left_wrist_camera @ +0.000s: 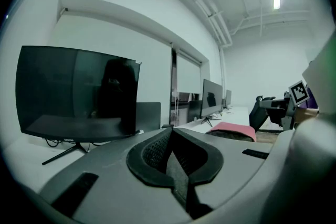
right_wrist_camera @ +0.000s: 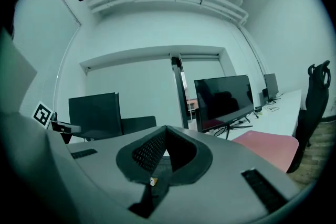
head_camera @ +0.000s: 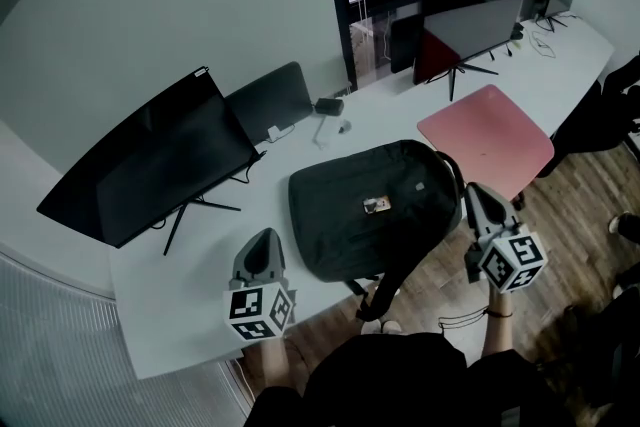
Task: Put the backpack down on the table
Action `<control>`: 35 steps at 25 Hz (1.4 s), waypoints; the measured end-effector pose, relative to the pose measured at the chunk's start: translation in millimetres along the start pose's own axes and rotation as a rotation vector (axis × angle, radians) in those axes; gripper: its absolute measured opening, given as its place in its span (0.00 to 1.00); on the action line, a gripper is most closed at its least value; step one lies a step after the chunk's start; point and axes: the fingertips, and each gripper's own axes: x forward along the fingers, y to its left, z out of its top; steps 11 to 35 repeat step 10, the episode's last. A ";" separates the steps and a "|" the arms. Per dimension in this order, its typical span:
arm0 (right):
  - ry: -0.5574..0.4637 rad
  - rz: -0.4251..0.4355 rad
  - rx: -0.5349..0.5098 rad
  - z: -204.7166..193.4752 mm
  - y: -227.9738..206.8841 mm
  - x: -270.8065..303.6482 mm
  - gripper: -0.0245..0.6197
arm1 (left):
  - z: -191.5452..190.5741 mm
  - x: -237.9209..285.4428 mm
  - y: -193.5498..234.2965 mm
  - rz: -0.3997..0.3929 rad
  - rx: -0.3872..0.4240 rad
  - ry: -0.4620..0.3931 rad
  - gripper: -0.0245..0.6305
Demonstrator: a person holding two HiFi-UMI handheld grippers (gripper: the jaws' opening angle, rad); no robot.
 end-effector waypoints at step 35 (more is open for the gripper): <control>-0.008 0.003 0.002 -3.8 -1.6 -2.7 0.06 | -3.5 -0.3 -2.0 0.002 0.013 0.000 0.06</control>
